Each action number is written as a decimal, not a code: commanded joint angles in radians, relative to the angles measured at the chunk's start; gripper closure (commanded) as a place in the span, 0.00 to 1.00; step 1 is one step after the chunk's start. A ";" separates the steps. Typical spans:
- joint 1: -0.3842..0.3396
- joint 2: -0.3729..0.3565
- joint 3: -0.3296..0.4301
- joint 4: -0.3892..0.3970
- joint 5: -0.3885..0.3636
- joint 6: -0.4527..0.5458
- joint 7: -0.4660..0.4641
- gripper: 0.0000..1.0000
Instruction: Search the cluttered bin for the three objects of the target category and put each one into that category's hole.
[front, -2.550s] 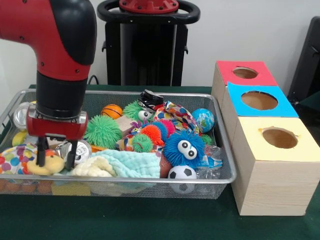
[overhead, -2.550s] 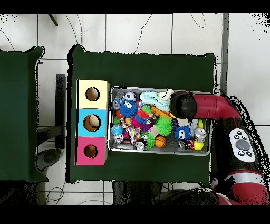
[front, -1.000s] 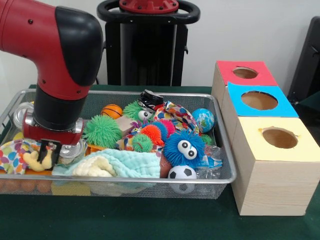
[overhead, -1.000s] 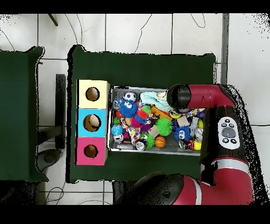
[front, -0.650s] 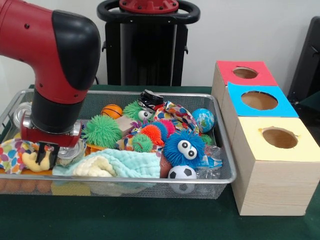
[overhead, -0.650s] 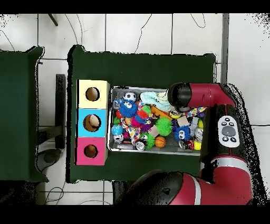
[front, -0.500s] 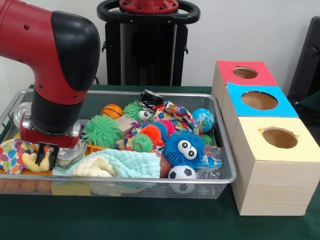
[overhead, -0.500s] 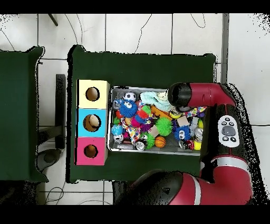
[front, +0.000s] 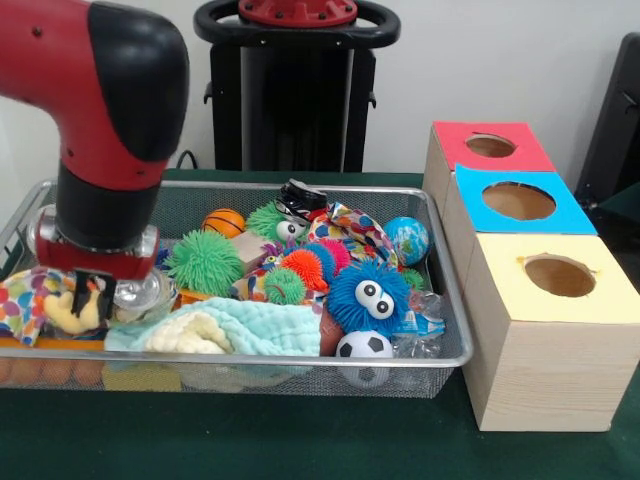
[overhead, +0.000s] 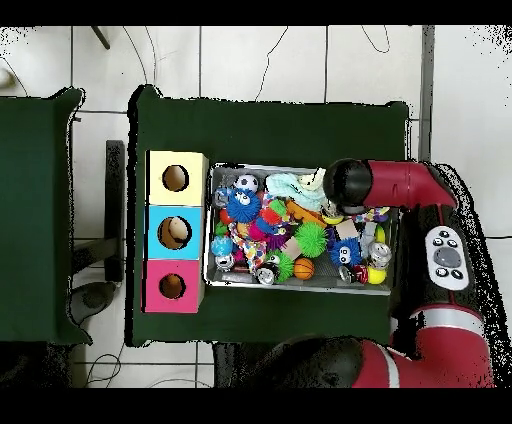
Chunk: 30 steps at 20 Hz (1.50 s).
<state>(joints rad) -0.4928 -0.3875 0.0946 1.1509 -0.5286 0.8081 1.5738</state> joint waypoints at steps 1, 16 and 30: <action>-0.099 -0.237 0.120 0.320 0.107 -0.121 -0.036 1.00; -0.153 -0.387 0.195 0.532 0.122 -0.396 0.032 1.00; -0.235 -0.462 0.291 0.636 0.144 -0.540 0.058 1.00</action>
<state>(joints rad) -0.6676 -0.8080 0.2223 1.5996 -0.4270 0.3570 1.5738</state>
